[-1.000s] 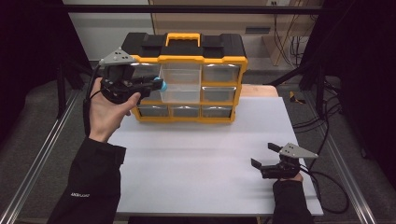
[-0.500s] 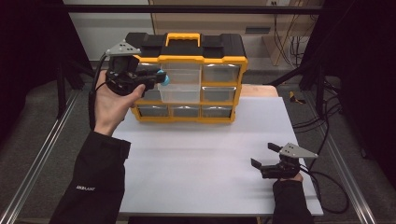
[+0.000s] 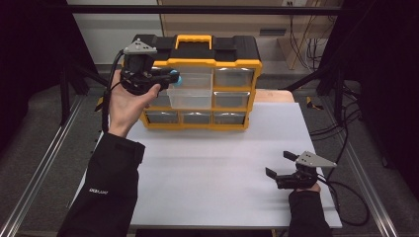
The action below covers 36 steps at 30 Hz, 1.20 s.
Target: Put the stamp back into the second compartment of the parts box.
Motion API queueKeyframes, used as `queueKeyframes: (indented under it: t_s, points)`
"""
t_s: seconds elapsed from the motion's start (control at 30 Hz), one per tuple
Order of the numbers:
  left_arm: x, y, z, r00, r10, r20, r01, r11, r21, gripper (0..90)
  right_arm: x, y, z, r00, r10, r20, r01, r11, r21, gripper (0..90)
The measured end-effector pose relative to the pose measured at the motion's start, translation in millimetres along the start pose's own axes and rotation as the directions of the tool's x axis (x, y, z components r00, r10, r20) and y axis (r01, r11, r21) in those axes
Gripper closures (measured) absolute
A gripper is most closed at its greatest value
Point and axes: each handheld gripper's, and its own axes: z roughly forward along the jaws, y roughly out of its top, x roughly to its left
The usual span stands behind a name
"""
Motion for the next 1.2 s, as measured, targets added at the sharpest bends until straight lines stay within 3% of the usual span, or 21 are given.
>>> queueKeyframes:
  t_s: [0.9, 1.2]
  points:
    - [10.9, -14.2, 38.0, 0.9996, -0.014, -0.022, 0.016, 0.9978, 0.064, 72.1, -0.2, 0.2, -0.2, 1.0000, 0.000, 0.000, 0.000, 1.000, -0.002, 2.6]
    - [12.3, -17.1, 40.2, 0.9996, -0.019, -0.022, 0.020, 0.9980, 0.060, 69.2, -0.1, 0.5, -0.6, 1.0000, 0.002, -0.003, -0.002, 1.000, -0.003, 2.6]
